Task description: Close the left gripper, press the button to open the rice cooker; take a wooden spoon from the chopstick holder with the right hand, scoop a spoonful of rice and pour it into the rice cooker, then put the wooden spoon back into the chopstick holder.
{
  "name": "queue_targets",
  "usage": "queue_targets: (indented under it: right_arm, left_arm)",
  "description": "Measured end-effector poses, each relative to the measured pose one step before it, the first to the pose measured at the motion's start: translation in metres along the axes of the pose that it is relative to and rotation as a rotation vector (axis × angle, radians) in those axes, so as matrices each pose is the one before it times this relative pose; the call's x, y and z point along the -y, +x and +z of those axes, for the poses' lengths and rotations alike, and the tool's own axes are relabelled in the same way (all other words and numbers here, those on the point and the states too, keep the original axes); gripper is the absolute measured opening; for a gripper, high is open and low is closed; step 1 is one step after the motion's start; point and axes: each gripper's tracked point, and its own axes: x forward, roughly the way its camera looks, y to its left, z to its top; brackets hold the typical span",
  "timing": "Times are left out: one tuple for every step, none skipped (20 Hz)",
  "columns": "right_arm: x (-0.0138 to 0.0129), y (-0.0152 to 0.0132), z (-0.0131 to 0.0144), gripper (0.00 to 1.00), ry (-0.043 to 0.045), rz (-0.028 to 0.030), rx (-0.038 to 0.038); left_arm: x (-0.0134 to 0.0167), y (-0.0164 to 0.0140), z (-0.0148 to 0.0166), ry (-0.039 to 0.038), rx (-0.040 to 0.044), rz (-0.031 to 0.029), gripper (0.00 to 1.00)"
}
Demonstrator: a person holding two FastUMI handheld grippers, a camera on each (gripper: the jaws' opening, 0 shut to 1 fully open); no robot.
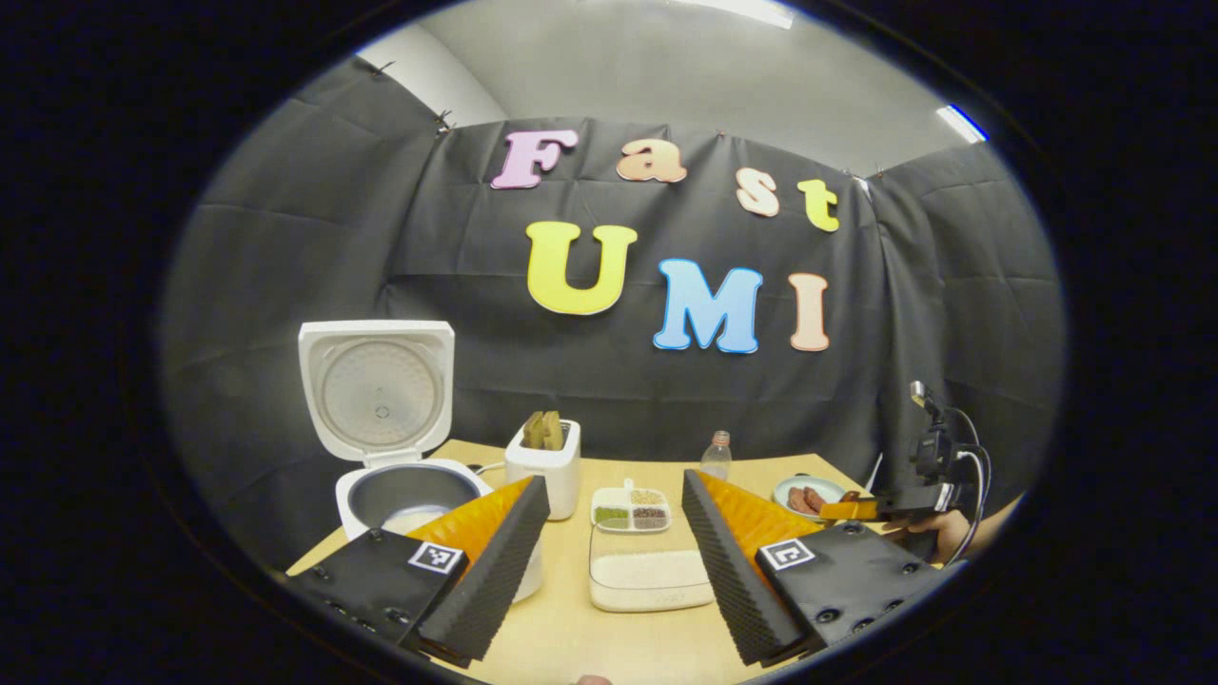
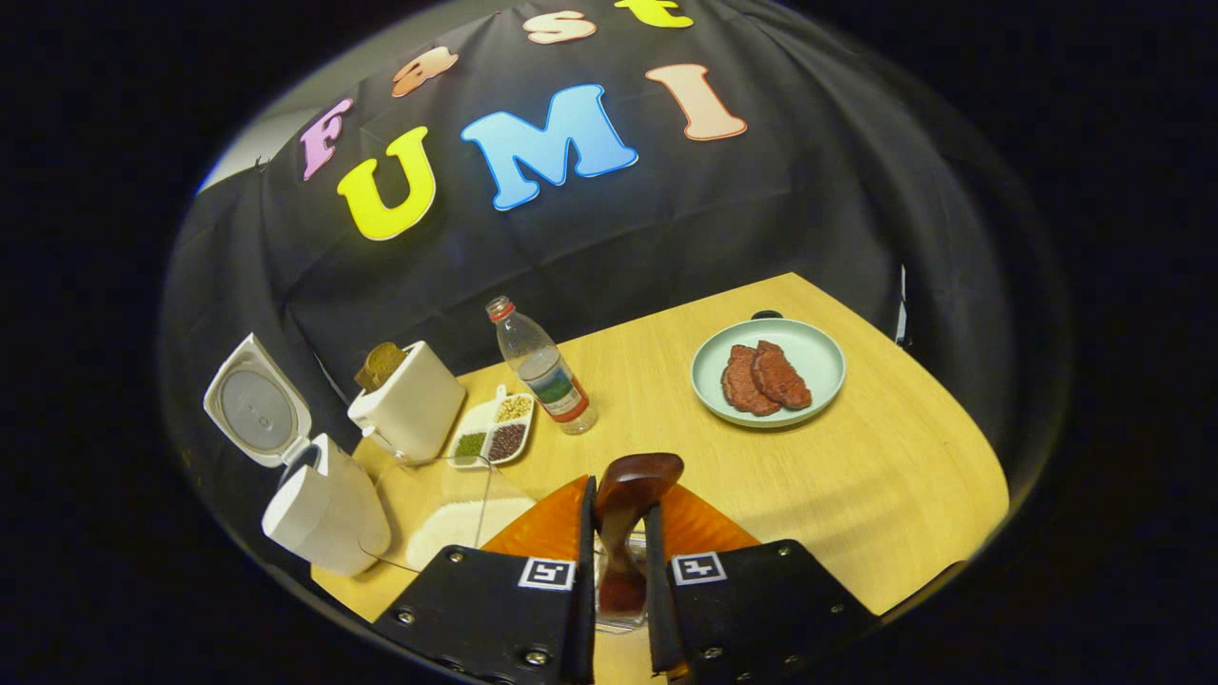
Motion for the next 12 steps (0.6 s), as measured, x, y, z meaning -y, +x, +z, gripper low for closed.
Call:
queue_targets:
  right_arm:
    - [0.00825, -0.00651, -0.00383, 0.29, -0.02946, -0.02063, -0.00518]
    - [0.01407, -0.00348, -0.00247, 0.64, -0.03225, -0.04088, 0.00496]
    - [0.01340, -0.01318, 0.00763, 1.00, -0.02080, -0.03360, 0.02141]
    - [0.00681, -0.00649, 0.00699, 0.99, -0.00929, -0.01965, 0.03721]
    - [0.00297, -0.01614, 0.01443, 0.99, -0.01621, -0.01526, 0.04641]
    - [0.00221, -0.00895, 0.01354, 0.99, -0.01796, -0.00801, 0.03871]
    - [0.00020, -0.00956, 0.01600, 0.99, -0.01902, -0.00418, 0.04504]
    - [-0.00141, -0.00843, 0.02103, 0.99, -0.01248, 0.00384, 0.04882]
    - [-0.00459, -0.00757, 0.02224, 0.99, -0.00801, 0.00768, 0.04966]
    - [-0.00502, -0.00468, 0.02391, 0.99, -0.00649, 0.00626, 0.04780]
    - [-0.00486, -0.00339, 0.02352, 0.99, -0.00380, 0.00905, 0.04932]
    - [-0.00706, -0.00228, 0.02274, 0.99, -0.00018, 0.01509, 0.04897]
  left_arm:
    - [0.00302, 0.00349, 0.00039, -0.00445, 0.00137, -0.00940, 0.97]
    - [0.00267, 0.00165, 0.00058, -0.00512, 0.00241, -0.01063, 0.97]
    - [0.00290, 0.00333, 0.00134, -0.00482, 0.00155, -0.01109, 0.97]
    - [0.00127, 0.00255, 0.00123, -0.00567, 0.00228, -0.00822, 0.97]
    - [-0.00009, 0.00347, 0.00287, -0.00850, 0.00405, -0.00146, 0.97]
    - [-0.00294, 0.00419, 0.00174, -0.01016, 0.00191, 0.00229, 0.97]
    - [-0.00291, 0.00275, 0.00213, -0.00762, -0.00065, 0.00411, 0.97]
    - [-0.00719, 0.00226, 0.00292, -0.00153, -0.00012, 0.01604, 0.96]
    - [-0.00627, 0.00282, 0.00576, -0.00283, 0.00324, 0.01220, 0.98]
    - [-0.00427, 0.00119, 0.00634, -0.00411, 0.00629, 0.01169, 0.97]
    - [-0.00791, 0.00140, 0.00698, -0.00089, 0.00640, 0.01642, 0.96]
    - [-0.00682, 0.00165, 0.00565, 0.00363, 0.00122, 0.01564, 0.98]
